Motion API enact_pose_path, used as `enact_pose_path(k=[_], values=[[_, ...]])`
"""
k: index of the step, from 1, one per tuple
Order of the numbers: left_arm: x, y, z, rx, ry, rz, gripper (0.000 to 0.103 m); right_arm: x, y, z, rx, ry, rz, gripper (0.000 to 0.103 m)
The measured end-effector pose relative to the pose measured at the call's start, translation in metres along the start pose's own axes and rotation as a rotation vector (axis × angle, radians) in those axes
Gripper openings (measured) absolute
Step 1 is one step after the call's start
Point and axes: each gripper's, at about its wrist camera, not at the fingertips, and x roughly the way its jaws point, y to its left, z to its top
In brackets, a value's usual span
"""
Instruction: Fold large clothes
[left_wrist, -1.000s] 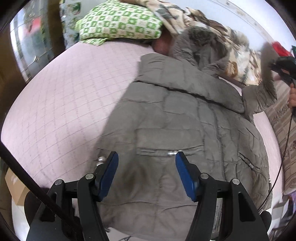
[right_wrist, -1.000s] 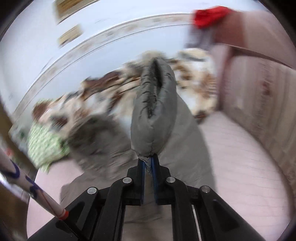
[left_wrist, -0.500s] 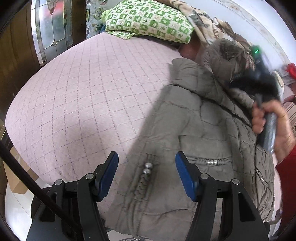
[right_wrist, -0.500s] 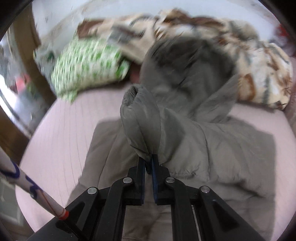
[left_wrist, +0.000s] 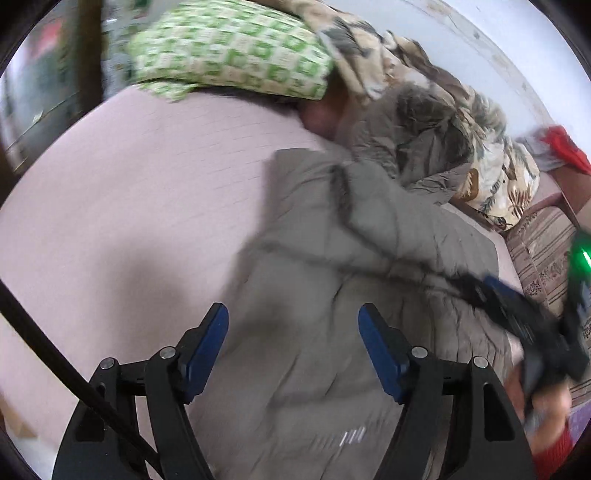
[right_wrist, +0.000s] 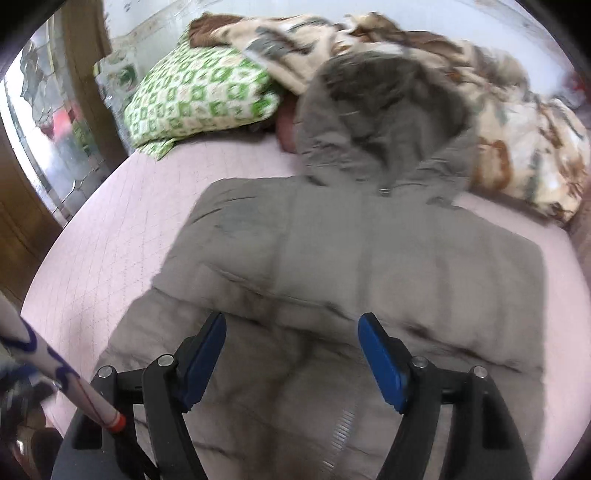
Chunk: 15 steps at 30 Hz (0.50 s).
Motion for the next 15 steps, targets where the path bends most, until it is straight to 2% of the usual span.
enact_pose_path(k=[4,7,8,9,10,11,15], values=[[0.066,-0.019,0.050,-0.014,0.066,-0.046,0.072,-0.025,-0.048,-0.007,0.100,-0.003,-0.023,0.078],[0.105,-0.028,0.071,-0.060,0.113,-0.077,0.070,-0.040,-0.076,-0.016,0.154,-0.008,-0.037,0.078],[0.120,-0.031,0.076,-0.074,0.147,-0.082,0.055,-0.044,-0.085,-0.020,0.160,-0.010,-0.049,0.078],[0.131,-0.035,0.079,-0.076,0.177,-0.079,0.027,-0.049,-0.088,-0.024,0.160,-0.010,-0.057,0.078],[0.140,-0.038,0.081,-0.074,0.211,-0.058,0.025,-0.051,-0.094,-0.027,0.162,-0.008,-0.067,0.078],[0.139,-0.038,0.081,-0.076,0.209,-0.038,0.023,-0.053,-0.098,-0.030,0.165,-0.005,-0.078,0.078],[0.121,-0.038,0.079,-0.037,0.148,0.074,0.021,-0.054,-0.116,-0.036,0.183,0.004,-0.109,0.078]])
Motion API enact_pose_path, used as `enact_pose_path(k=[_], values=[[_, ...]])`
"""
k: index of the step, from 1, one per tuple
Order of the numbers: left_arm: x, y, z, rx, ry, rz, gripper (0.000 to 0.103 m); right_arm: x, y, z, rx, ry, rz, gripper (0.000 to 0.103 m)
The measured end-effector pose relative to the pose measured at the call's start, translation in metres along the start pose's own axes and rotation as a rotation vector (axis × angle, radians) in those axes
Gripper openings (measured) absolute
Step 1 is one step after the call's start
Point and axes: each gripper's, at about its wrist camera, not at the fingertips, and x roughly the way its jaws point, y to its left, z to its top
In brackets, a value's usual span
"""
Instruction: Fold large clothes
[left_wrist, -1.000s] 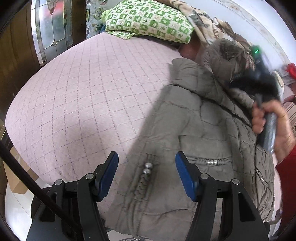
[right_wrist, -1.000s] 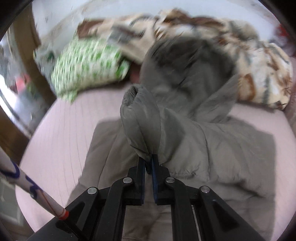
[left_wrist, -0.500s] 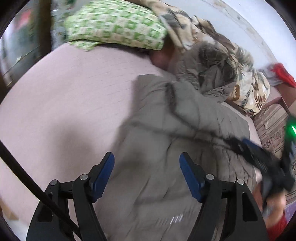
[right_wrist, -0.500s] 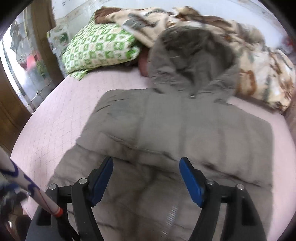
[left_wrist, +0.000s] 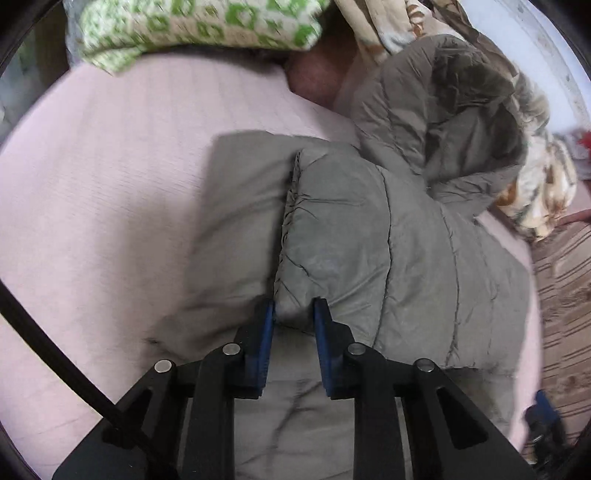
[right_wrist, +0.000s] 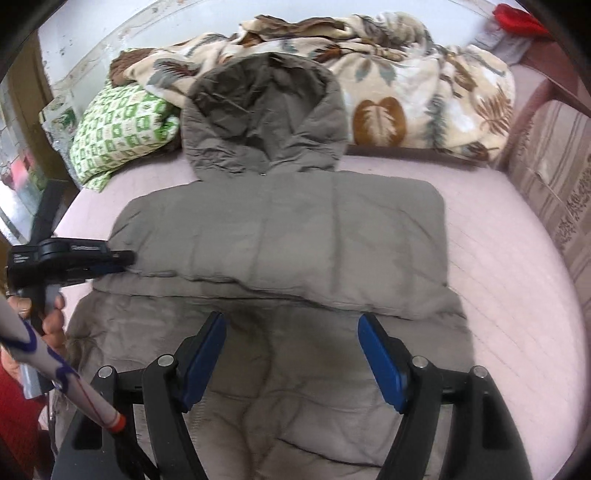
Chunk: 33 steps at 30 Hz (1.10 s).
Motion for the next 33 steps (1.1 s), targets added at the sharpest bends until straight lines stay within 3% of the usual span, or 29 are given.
enact_pose_path(k=[4,6,8,13,16,25,29,33], values=[[-0.032,0.001,-0.024,0.076,-0.063,0.011,0.027,-0.001,-0.005,0.008,0.020,-0.001,-0.002,0.078],[-0.053,0.011,-0.044,0.092,-0.094,-0.028,0.054,-0.002,0.001,0.017,0.022,-0.009,0.010,0.078],[-0.068,0.026,-0.065,0.071,-0.141,-0.042,0.064,-0.003,0.010,0.031,0.025,-0.017,0.018,0.078],[-0.080,0.058,-0.087,0.065,-0.246,-0.015,0.064,0.007,0.036,0.097,0.080,-0.064,0.051,0.079],[-0.083,0.077,-0.089,0.064,-0.295,0.006,0.064,0.025,0.052,0.152,0.152,-0.088,0.062,0.084],[-0.066,0.121,-0.062,-0.033,-0.208,-0.060,0.064,0.095,0.076,0.303,0.387,-0.178,0.006,0.088],[-0.058,0.124,-0.060,-0.044,-0.180,-0.065,0.064,0.129,0.074,0.338,0.484,-0.194,-0.012,0.091],[-0.050,0.123,-0.058,-0.046,-0.147,-0.081,0.064,0.167,0.061,0.345,0.591,-0.127,0.006,0.090]])
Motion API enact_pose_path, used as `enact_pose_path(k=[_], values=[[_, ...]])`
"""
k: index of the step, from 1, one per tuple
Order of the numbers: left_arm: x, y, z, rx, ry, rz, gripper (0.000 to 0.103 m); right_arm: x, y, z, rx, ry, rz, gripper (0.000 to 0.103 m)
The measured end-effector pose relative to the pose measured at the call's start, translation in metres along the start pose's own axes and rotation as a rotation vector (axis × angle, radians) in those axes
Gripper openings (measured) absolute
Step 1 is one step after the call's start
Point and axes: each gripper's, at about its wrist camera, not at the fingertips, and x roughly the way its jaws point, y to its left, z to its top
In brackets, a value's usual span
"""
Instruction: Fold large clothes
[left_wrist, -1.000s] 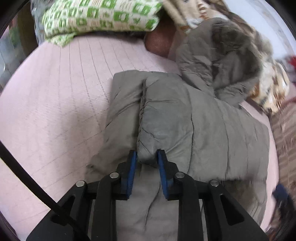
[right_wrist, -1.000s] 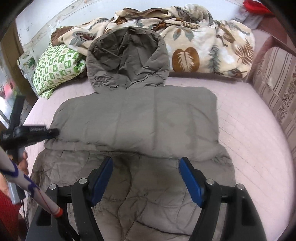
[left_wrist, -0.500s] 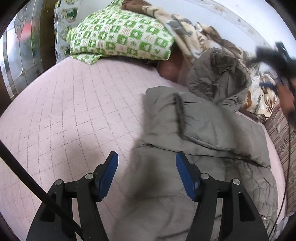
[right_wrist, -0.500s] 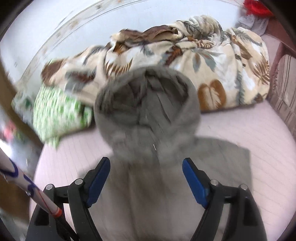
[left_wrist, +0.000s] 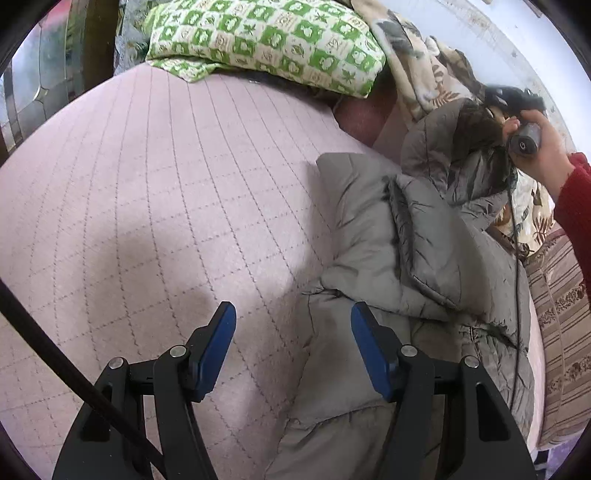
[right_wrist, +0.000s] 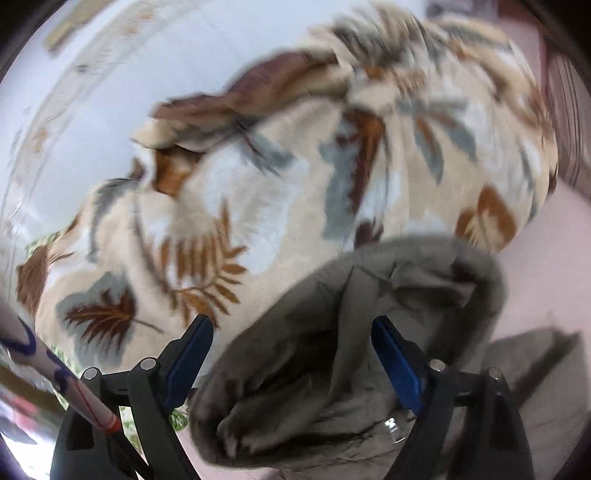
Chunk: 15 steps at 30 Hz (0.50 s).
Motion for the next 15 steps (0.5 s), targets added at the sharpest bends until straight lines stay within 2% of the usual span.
enact_pose_path(k=[1,3,6,11,15], values=[[0.001,0.000,0.000,-0.001,0.004,-0.002,0.064,0.006,-0.004,-0.001,0.017,0.016,0.003,0.085],[0.000,0.000,0.000,-0.005,0.004,-0.003,0.064,0.009,-0.012,-0.004,0.019,0.040,0.024,0.027],[-0.005,0.002,-0.001,-0.020,-0.003,-0.010,0.064,-0.010,-0.021,-0.016,-0.032,0.059,0.040,0.017],[-0.011,0.012,-0.001,-0.055,0.002,-0.016,0.064,-0.090,-0.040,-0.065,-0.207,0.079,0.066,0.014],[-0.017,0.016,-0.004,-0.067,0.004,-0.014,0.064,-0.152,-0.076,-0.118,-0.268,0.128,0.080,0.013]])
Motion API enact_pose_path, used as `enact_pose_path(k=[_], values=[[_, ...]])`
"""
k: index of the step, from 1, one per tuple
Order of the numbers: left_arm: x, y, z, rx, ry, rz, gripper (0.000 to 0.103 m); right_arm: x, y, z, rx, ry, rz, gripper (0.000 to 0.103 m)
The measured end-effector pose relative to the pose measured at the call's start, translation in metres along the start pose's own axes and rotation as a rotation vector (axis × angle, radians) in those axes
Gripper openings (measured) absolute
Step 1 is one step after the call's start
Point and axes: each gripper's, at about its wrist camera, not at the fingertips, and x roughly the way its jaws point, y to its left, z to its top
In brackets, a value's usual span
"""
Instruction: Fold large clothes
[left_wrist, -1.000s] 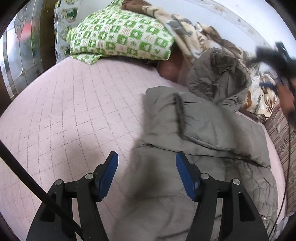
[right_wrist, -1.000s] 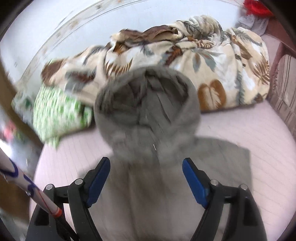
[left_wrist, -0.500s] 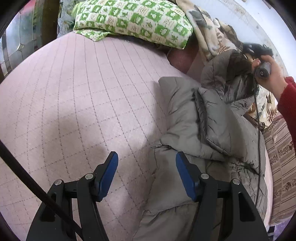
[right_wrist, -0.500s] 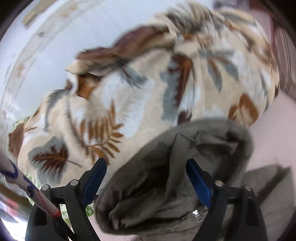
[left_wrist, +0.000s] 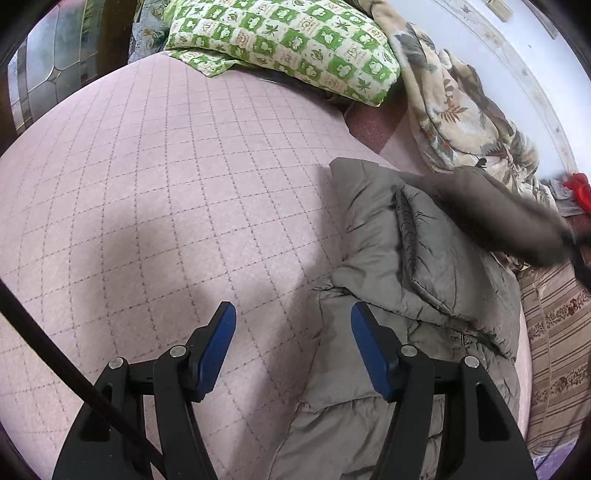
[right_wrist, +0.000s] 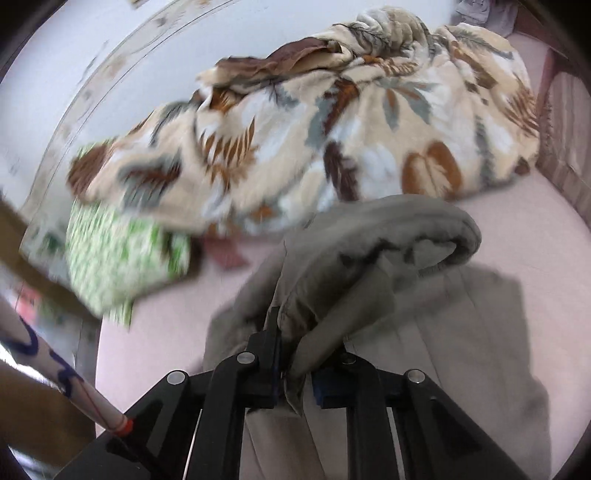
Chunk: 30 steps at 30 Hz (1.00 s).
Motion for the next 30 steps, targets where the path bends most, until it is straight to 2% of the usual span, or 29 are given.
enact_pose_path(k=[5,7,10,14,16,18,20,23,26,28,30], values=[[-0.006,-0.001,-0.003,0.013,-0.014,0.001,0.064,-0.037,-0.031,-0.094,0.002,0.073,0.027,0.012],[-0.006,-0.003,-0.004,0.024,-0.019,0.017,0.064,-0.029,-0.045,-0.126,0.013,0.108,0.012,0.012],[-0.006,-0.006,-0.006,0.037,-0.018,0.025,0.064,0.011,-0.068,-0.151,0.084,0.167,-0.040,0.012],[-0.008,-0.010,-0.005,0.054,-0.031,0.034,0.064,0.062,-0.089,-0.163,0.155,0.221,-0.066,0.014],[-0.009,-0.010,-0.005,0.062,-0.036,0.049,0.064,0.070,-0.097,-0.165,0.195,0.220,-0.066,0.022],[-0.008,-0.010,-0.006,0.061,-0.028,0.044,0.064,0.060,-0.100,-0.168,0.211,0.211,-0.087,0.046],[-0.009,-0.008,-0.005,0.054,-0.022,0.029,0.064,0.038,-0.094,-0.169,0.140,0.199,-0.092,0.057],[-0.010,-0.007,-0.005,0.046,-0.024,0.025,0.064,-0.011,-0.087,-0.173,0.058,0.138,-0.087,0.058],[-0.008,-0.008,-0.006,0.049,-0.018,0.030,0.064,-0.054,-0.071,-0.165,-0.033,0.020,-0.110,0.058],[-0.007,-0.008,-0.007,0.051,-0.015,0.036,0.064,-0.061,-0.056,-0.155,-0.106,-0.038,-0.140,0.058],[-0.008,-0.007,-0.007,0.053,-0.016,0.039,0.064,-0.050,-0.046,-0.144,-0.128,-0.050,-0.158,0.056]])
